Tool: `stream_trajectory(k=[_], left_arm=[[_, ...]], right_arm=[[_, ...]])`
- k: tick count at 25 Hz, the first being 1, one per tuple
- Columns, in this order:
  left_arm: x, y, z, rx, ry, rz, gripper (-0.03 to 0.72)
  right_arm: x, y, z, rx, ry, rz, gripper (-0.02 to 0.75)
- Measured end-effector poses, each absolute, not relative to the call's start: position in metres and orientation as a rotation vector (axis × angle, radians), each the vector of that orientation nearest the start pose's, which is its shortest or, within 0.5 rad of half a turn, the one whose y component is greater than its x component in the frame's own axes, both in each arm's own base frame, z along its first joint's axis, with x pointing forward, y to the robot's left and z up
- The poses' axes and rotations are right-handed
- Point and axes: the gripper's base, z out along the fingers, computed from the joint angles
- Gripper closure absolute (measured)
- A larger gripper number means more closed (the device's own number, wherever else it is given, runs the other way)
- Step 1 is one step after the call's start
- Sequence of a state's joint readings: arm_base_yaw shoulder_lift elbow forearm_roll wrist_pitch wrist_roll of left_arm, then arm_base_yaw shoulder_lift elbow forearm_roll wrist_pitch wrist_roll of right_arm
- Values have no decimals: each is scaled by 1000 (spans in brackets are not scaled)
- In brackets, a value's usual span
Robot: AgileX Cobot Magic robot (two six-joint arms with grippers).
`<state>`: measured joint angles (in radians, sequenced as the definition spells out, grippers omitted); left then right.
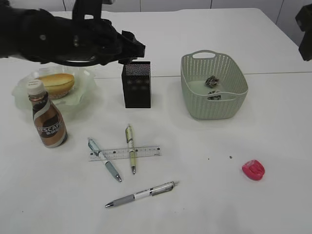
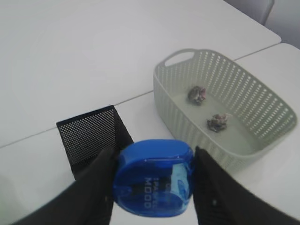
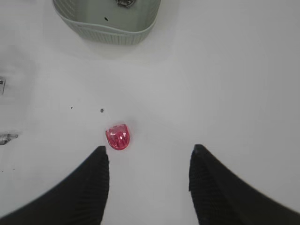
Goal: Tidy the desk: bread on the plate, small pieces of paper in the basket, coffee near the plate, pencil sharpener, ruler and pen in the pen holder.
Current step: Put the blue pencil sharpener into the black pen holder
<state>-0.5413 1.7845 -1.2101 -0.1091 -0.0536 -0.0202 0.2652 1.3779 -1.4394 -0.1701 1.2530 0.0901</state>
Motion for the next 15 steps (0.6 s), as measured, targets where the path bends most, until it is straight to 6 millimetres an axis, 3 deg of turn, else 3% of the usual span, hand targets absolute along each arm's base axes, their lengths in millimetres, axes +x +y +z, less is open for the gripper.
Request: stream_trajectory(k=[7, 15], left_arm=[[415, -220, 219, 379, 2007, -374, 349], [444, -221, 201, 356, 2009, -355, 349]], right_arm=[[264, 55, 387, -253, 2634, -142, 332], [264, 54, 387, -254, 2631, -159, 333]])
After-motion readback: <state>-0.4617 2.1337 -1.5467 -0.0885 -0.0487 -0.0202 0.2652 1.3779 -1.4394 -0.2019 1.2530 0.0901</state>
